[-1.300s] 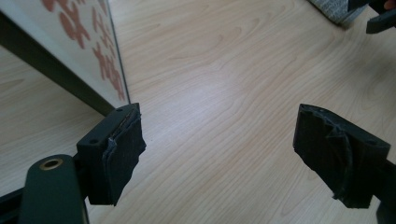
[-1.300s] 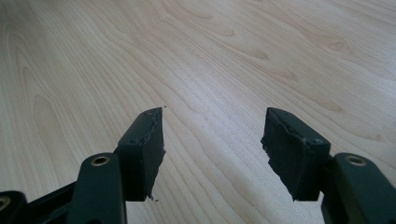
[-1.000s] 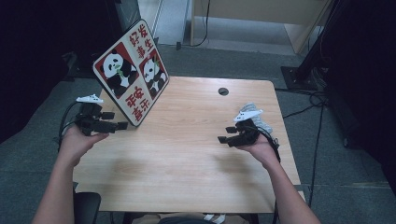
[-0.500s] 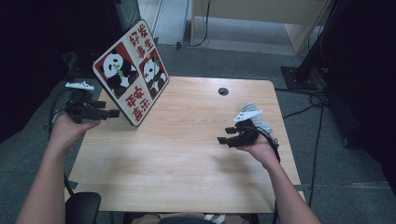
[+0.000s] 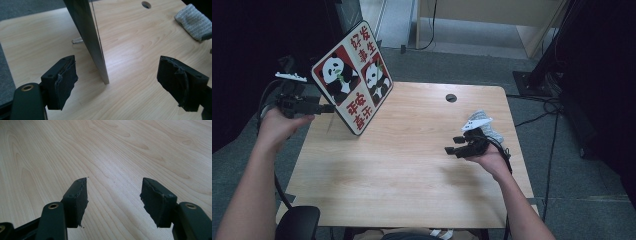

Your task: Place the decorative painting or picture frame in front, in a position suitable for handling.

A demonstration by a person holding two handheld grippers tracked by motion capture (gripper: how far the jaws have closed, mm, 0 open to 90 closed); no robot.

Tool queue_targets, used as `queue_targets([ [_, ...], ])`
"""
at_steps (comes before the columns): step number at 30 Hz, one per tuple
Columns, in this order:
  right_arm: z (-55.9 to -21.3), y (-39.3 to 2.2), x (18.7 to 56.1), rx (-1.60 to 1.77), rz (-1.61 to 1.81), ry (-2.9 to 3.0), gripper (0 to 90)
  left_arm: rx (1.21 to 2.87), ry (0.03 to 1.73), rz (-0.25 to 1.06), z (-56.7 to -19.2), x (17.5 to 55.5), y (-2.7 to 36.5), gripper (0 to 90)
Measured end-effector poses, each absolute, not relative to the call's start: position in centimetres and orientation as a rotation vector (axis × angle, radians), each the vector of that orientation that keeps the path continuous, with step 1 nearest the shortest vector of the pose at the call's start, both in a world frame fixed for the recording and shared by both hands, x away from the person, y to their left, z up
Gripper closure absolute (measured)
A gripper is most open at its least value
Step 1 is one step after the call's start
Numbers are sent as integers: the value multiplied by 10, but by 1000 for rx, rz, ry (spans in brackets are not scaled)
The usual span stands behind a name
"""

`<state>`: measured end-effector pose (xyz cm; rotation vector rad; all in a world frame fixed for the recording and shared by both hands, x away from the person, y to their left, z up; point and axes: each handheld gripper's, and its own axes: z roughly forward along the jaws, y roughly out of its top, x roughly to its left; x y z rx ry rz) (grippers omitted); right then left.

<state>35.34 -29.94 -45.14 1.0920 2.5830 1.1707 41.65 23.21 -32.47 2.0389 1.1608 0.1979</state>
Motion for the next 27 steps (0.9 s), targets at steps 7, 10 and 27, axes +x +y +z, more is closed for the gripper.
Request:
queue_targets([
  [7, -452, -299, 353, 1082, 1169, 2588, 384, 2040, 1165, 194, -306, 433, 233, 159],
  [10, -452, -299, 354, 1078, 1166, 2591, 384, 2059, 1166, 201, -300, 440, 231, 159],
  [27, -452, -299, 354, 1076, 1169, 2598, 383, 2110, 1192, 191, -260, 502, 216, 193],
])
